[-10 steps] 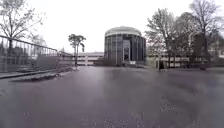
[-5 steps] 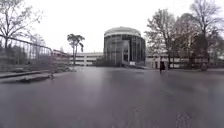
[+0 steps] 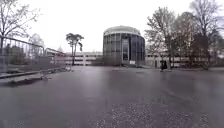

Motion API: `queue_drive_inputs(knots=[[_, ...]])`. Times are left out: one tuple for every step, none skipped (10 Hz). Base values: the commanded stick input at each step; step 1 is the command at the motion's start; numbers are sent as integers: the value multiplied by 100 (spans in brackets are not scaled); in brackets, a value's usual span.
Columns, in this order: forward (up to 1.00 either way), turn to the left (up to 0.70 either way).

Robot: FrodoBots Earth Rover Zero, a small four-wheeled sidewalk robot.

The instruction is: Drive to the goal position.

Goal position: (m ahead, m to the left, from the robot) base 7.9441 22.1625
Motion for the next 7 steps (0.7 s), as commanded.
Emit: queue_drive_inputs(knots=[[100,0],[100,0],[100,0],[100,2],[100,8],[100,38],[100,40]])
